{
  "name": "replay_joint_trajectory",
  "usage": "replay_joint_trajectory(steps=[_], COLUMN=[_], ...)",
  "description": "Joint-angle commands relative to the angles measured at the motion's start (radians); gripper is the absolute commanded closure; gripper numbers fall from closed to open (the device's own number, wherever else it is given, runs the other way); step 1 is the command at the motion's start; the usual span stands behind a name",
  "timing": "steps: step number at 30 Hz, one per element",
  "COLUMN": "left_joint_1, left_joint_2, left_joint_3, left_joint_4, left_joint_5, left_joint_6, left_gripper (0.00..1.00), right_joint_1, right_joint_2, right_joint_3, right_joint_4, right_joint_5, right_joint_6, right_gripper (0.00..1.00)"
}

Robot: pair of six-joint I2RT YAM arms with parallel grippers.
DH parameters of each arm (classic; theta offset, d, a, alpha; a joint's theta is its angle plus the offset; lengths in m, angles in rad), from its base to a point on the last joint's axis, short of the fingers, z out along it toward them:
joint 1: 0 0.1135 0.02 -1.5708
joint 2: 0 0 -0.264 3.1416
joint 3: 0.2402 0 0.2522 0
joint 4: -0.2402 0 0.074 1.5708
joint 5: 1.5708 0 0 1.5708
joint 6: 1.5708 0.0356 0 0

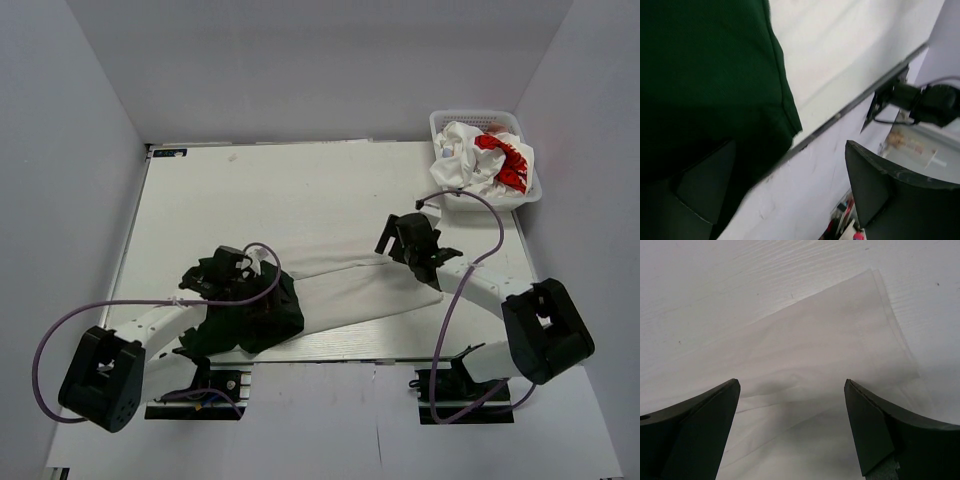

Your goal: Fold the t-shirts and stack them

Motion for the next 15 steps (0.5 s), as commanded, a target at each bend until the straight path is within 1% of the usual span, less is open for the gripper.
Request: replay_joint_trajectory(steps=[1, 3, 7, 10, 12, 13, 14, 15], left_joint_1=[-0.042, -0.07, -0.099, -0.119, -0.128, -0.128, -0.128, -0.128], left_joint_2=[-0.063, -0.083, -0.119, -0.103, -0.077, -0.058, -0.016, 0.008], left_joint_3=[-0.036, -0.058, -0.041, -0.011, 0.048, 0.109, 0.141, 0.175], left_joint_4=[0.024, 0.039, 0.007, 0.007, -0.075, -0.12, -0.166, -0.253], left_joint_5=[0.097, 0.148, 0.148, 0.137, 0.024, -0.045, -0.191, -0.262], left_joint_6=[0.034, 0.035, 0.061, 0.073, 0.073, 0.073, 0.055, 0.045], left_gripper=[0.0, 0.0, 0.0, 0.0, 0.0, 0.0, 0.0, 0.0], right_joint_1=[-0.042, -0.065, -0.096, -0.116, -0.124, -0.132, -0.133, -0.133], right_joint_2=[0.028, 0.034, 0.04, 0.028, 0.024, 0.037, 0.051, 0.06], right_joint_3=[0.059, 0.062, 0.056, 0.047, 0.033, 0.039, 0.056, 0.065], right_joint_4=[0.003, 0.006, 0.021, 0.064, 0.136, 0.153, 0.155, 0.149], right_joint_5=[-0.049, -0.051, -0.06, -0.113, -0.178, -0.188, -0.199, -0.23], right_joint_6=[-0.011, -0.014, -0.027, -0.051, -0.071, -0.088, -0.102, -0.111], right_gripper=[0.1, 0.1, 0.1, 0.1, 0.1, 0.1, 0.1, 0.1])
